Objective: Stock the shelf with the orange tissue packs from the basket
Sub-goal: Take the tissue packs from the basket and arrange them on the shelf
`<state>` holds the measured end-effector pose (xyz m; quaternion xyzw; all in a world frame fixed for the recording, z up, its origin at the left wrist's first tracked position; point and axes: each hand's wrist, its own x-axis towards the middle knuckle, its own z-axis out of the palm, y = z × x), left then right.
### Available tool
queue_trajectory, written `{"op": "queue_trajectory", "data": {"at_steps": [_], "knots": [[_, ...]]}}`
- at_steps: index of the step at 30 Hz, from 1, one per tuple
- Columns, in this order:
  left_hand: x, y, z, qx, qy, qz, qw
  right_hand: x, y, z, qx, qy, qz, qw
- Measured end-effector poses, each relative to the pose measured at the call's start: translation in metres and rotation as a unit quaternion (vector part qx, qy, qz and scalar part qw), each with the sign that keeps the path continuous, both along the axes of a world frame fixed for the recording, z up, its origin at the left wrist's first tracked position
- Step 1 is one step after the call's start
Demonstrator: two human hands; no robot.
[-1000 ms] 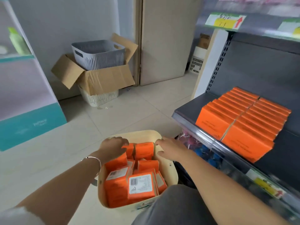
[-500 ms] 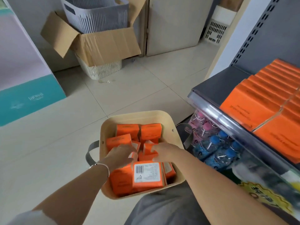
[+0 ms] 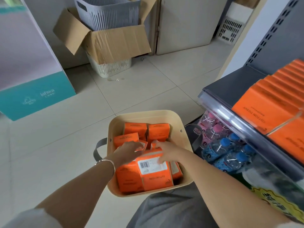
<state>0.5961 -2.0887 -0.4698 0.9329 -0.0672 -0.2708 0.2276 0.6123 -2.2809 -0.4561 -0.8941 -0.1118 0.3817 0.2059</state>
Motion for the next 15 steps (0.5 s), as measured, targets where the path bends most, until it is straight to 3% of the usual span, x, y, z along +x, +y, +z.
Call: {"op": "queue_trajectory", "data": {"at_steps": [2,5,8,12,15], "knots": [[-0.002,-0.011,0.011,-0.079,0.020,0.064,0.995,0.003,-0.008,0.008,0.086,-0.013,-0.115,0.990],[0.002,-0.023,0.027,-0.192,0.032,0.153,0.969,0.005,-0.019,0.017,0.205,-0.033,-0.286,0.935],[0.007,-0.032,0.043,-0.359,0.103,0.266,0.889,0.003,-0.022,0.027,0.250,-0.046,-0.390,0.885],[0.016,-0.035,0.052,-0.401,0.134,0.373,0.826,0.001,-0.017,0.040,0.206,-0.139,-0.360,0.899],[0.022,-0.030,0.059,-0.380,0.133,0.435,0.805,-0.006,-0.015,0.049,0.147,-0.209,-0.238,0.937]]}}
